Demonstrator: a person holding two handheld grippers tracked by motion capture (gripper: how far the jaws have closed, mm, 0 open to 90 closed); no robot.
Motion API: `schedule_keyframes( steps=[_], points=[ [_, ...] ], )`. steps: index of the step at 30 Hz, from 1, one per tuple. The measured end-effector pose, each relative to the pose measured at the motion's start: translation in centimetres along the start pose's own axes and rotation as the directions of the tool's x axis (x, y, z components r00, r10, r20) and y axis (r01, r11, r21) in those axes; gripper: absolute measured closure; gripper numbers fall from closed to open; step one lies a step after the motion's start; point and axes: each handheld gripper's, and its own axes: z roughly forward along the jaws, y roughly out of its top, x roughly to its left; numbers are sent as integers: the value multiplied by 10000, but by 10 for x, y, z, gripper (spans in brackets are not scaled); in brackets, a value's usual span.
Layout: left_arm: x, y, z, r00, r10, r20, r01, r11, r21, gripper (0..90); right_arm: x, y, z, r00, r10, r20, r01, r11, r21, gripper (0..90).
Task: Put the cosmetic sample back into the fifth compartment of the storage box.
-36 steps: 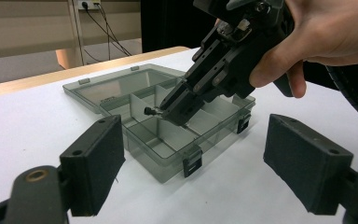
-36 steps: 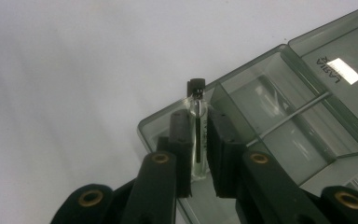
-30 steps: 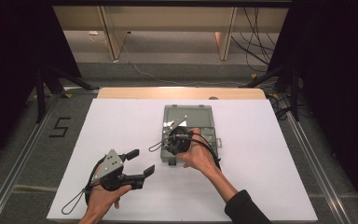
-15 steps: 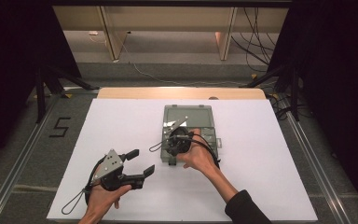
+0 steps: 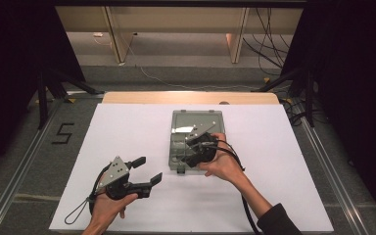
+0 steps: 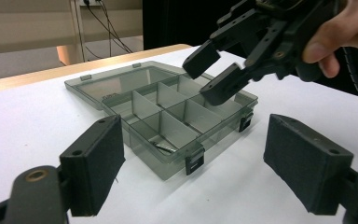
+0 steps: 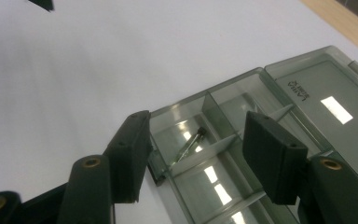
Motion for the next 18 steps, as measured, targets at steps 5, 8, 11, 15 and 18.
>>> schedule_keyframes(
  steps=[5, 8, 11, 15, 18],
  points=[
    [0, 0, 0, 10000, 8, 56, -8, 10000, -27, 193, -2, -6, -4, 9999, 30, 100, -29, 9999, -119, 382],
    [0, 1, -1, 10000, -42, -50, 42, 10000, 81, 194, -4, -8, -7, 9998, 152, 153, -150, 9998, -154, 362],
    [1, 1, 0, 10000, -93, 26, 92, 9999, 80, 193, -8, -10, -13, 9996, 266, 75, -264, 9994, -245, 354],
    [2, 1, 0, 9998, -135, 115, 133, 9998, 130, 188, -15, -15, -21, 9990, 443, 106, -437, 9978, -498, 341],
    [2, 1, 2, 9995, -158, 259, 154, 9998, 151, 189, -21, -19, -27, 9984, 548, 131, -540, 9969, -573, 324]
  ],
)
